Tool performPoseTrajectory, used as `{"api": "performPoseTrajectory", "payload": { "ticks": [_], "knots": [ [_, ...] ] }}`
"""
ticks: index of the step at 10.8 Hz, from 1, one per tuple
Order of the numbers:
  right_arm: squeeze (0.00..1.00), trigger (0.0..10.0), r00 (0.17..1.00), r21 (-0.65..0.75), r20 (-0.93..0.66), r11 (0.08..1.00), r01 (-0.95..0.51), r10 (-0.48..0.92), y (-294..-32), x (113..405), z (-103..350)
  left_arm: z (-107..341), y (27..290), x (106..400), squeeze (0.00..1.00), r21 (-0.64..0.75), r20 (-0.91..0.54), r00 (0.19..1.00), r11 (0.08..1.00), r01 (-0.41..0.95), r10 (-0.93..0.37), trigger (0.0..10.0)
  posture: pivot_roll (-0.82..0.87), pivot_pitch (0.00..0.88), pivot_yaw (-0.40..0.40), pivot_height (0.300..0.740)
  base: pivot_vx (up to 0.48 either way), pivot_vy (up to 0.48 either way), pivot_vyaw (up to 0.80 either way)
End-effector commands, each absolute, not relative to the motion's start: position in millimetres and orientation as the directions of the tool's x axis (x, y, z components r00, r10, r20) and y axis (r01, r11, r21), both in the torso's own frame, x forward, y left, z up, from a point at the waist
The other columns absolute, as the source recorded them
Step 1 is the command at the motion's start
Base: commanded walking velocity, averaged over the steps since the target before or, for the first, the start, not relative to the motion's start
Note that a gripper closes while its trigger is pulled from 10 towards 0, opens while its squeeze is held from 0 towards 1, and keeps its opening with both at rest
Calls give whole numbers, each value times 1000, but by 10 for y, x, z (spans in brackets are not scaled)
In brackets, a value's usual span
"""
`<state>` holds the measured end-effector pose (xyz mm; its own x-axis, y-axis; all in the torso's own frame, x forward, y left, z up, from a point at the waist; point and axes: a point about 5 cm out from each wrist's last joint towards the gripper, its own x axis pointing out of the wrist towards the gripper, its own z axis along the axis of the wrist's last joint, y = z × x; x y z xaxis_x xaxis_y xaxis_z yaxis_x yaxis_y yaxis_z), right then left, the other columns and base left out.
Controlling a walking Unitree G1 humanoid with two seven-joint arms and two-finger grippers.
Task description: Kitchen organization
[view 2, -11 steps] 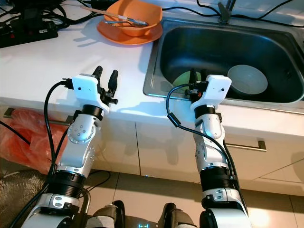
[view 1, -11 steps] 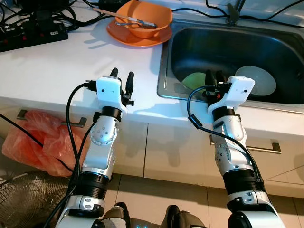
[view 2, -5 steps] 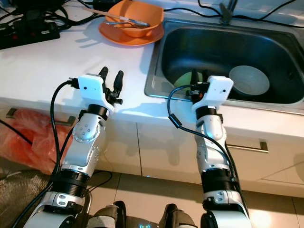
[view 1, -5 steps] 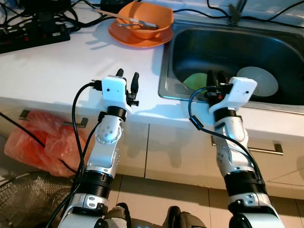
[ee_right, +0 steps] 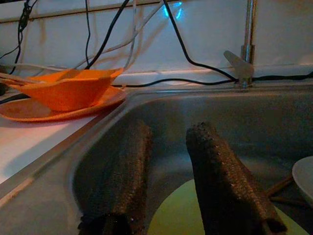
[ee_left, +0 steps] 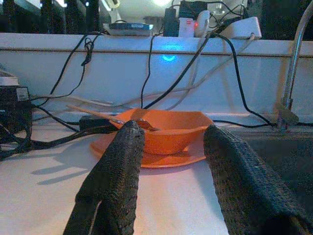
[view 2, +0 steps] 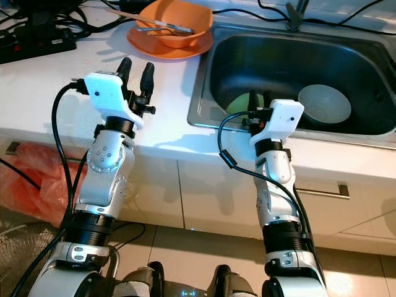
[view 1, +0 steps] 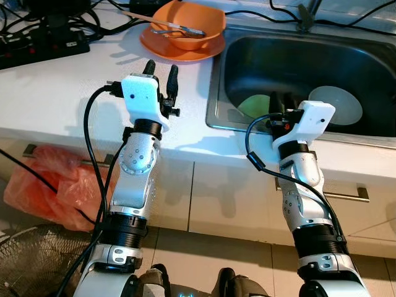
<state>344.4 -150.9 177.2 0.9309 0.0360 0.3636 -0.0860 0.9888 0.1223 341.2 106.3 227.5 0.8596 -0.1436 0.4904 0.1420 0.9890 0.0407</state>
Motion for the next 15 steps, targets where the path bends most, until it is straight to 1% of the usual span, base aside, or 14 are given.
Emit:
{"api": "performPoseTrajectory", "payload": {
  "ticks": [1,3,5,6,10,12,13,15],
  "knots": [
    [0,10000,938,129,347,989,-67,18,-1565,3457,1756,2261,1045,3414,0,41,481,865,989,144,-146,10000,155,190,-15,740,0,0,0],
    [0,10000,938,136,346,989,-65,15,-1579,3457,1772,2137,1046,3425,0,45,433,891,990,132,-138,10000,146,191,-20,740,0,0,0],
    [0,10000,938,139,345,988,-67,15,-1588,3467,1777,2110,1035,3422,0,43,420,897,990,131,-137,10000,150,191,-25,740,0,0,-800],
    [0,10000,937,126,348,989,-76,27,-1563,3470,1776,2095,1041,3419,0,46,414,900,990,130,-138,10000,157,193,-30,740,0,0,0],
    [0,10000,940,140,338,985,-100,48,-1506,3485,1766,2094,1063,3405,0,50,413,901,992,120,-130,10000,169,195,-33,740,0,0,0],
    [0,10000,940,146,337,984,-105,50,-1503,3480,1763,2106,1073,3402,0,50,416,901,992,116,-126,10000,168,197,-33,740,0,0,-800],
    [0,10000,937,136,345,986,-102,49,-1512,3477,1772,2124,1072,3402,0,51,421,899,992,115,-126,10000,169,198,-33,740,0,0,0],
    [0,10000,935,131,350,986,-104,52,-1501,3483,1782,2176,1080,3401,0,55,436,891,992,114,-126,10000,172,198,-33,740,240,0,0]
  ]
}}
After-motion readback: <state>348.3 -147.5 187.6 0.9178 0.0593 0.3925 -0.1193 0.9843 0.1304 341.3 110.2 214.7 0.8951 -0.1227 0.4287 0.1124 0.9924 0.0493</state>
